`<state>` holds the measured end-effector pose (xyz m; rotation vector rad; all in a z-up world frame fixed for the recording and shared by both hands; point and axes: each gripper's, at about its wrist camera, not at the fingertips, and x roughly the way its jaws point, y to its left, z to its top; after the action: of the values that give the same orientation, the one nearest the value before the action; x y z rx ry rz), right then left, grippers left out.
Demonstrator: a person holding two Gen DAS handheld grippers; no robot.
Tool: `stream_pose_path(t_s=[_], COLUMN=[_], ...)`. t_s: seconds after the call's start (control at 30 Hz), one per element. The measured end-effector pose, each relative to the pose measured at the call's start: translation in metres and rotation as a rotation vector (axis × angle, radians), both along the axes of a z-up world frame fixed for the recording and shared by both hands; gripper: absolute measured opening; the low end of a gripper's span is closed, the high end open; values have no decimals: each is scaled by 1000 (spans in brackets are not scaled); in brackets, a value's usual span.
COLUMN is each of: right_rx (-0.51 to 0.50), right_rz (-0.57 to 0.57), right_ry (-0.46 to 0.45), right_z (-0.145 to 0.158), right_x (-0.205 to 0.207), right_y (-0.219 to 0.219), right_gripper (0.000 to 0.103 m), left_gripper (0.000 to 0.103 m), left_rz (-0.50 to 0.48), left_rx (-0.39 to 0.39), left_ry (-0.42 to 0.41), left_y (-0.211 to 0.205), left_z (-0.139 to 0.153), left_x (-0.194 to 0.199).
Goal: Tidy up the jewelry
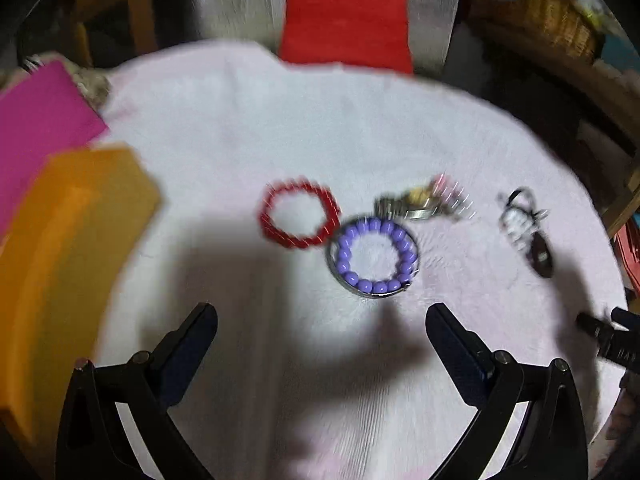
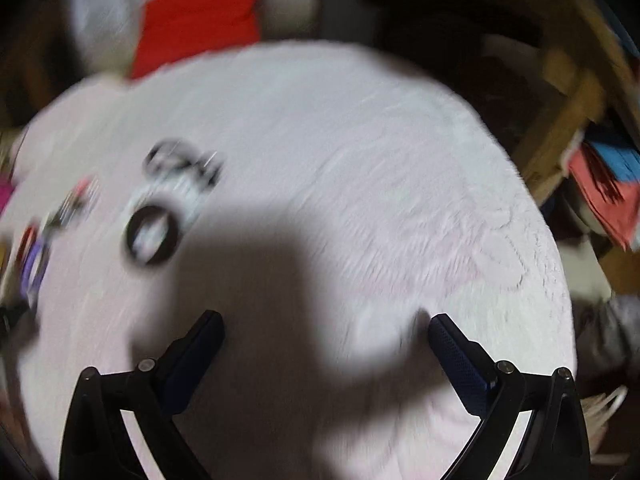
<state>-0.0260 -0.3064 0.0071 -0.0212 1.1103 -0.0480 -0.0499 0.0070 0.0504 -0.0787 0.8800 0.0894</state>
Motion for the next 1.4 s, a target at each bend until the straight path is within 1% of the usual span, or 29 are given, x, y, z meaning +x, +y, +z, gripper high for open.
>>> stream_pose_path(t_s=[0.03,0.13,0.17,0.2,0.27,0.3,0.37,0.43,0.47,0.53,0.63,0.83,1.17,1.4], right_rx=[-11,3,11,21,39,47,60,74,75,65,60,92,83,86], right_rz=[21,35,41,47,58,63,67,75,79,88,93,108,107,97], right_ry=[-9,-126,-152,-196,-261,-282,-333,-369,-391,-420,-459,-487,-489,-493], right_z=[11,50,60,77,104,115,138,153,161,175,189,204,201,200], right_x=[-14,-59,-71,-91,-116,-125,-151,-167,-178,-191,-212,-235,-233,-233], right_y=[4,13,17,22,34,41,52,64,70,80,94,107,121,121], right_gripper=[103,103,103,103,103,103,103,103,103,103,103,103,103,103], left_gripper=[103,103,103,103,103,103,103,103,103,103,103,103,103,103], left_rz=[-6,-20,-23,-23,-32,-33,-20,-10,-14,-35,-12,16,41,39], left_rx=[40,131,158,185,192,192,217,247,246,213,194,214,227,240], left_ry=[-41,-169,-211,-255,-310,-328,-368,-401,-407,-391,-401,-439,-439,-432], left_y=[-2,-8,-8,-8,-8,-6,-3,1,2,3,7,12,16,11], left_z=[19,62,76,95,120,130,147,157,164,169,174,183,182,180], left_x=[-17,-59,-73,-89,-121,-128,-151,-174,-184,-192,-207,-233,-236,-236])
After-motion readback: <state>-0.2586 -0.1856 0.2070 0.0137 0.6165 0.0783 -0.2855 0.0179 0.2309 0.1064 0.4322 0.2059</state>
